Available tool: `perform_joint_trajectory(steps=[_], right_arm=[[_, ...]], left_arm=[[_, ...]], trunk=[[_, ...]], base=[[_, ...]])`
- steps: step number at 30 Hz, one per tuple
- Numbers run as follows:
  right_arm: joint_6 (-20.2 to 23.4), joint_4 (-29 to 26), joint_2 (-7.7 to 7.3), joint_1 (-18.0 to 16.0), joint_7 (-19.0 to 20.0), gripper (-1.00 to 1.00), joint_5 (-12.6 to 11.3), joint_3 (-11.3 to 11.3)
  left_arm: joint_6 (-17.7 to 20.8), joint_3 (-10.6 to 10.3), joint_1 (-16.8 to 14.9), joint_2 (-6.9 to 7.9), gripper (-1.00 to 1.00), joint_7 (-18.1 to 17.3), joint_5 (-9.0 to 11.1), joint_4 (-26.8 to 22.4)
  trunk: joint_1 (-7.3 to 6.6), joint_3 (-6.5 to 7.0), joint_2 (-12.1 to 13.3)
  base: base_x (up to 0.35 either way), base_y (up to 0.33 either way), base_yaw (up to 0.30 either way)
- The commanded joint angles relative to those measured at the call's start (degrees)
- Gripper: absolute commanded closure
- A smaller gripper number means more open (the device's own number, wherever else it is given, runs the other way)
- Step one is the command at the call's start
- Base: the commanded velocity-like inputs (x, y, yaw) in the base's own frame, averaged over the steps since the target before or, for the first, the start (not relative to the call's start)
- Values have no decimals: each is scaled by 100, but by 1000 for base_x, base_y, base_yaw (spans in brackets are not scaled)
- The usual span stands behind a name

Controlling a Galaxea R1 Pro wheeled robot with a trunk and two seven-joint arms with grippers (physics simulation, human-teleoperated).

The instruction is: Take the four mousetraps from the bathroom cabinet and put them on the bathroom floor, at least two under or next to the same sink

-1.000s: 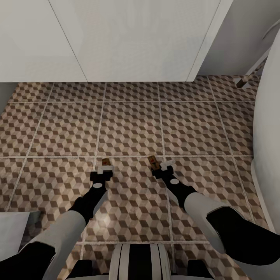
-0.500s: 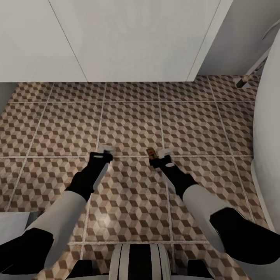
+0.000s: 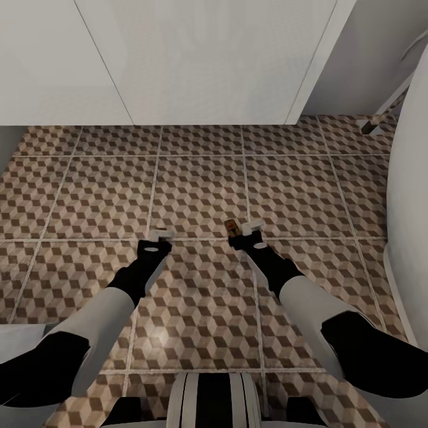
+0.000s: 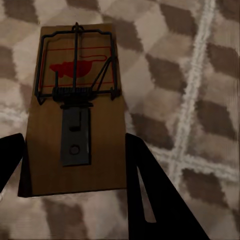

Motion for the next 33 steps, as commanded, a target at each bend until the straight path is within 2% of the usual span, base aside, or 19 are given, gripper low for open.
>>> perform_joint_trajectory(steps=[1,5,11,14,33], right_arm=[[-56,-6,-4,-2,-43,100,-49,50],[-456,42,-5,-4,-36,100,-53,52],[-550,52,-20,-4,-49,100,-50,49],[-556,53,-22,-4,-59,100,-49,49],[-554,84,-134,4,-74,100,-67,49]], left_arm=[[-12,-43,-2,1,100,46,36,33],[-246,-50,-5,-12,100,46,37,144],[-910,-78,-8,-30,100,53,37,157],[-1033,-81,-3,-33,100,61,39,176],[-1099,-85,30,-25,100,105,45,229]], trunk=[[-1,-3,-1],[-1,-3,-1],[-1,-3,-1],[-1,-3,-1],[-1,-3,-1]], base=[[0,0,0],[0,0,0],[0,0,0],[0,0,0],[0,0,0]])
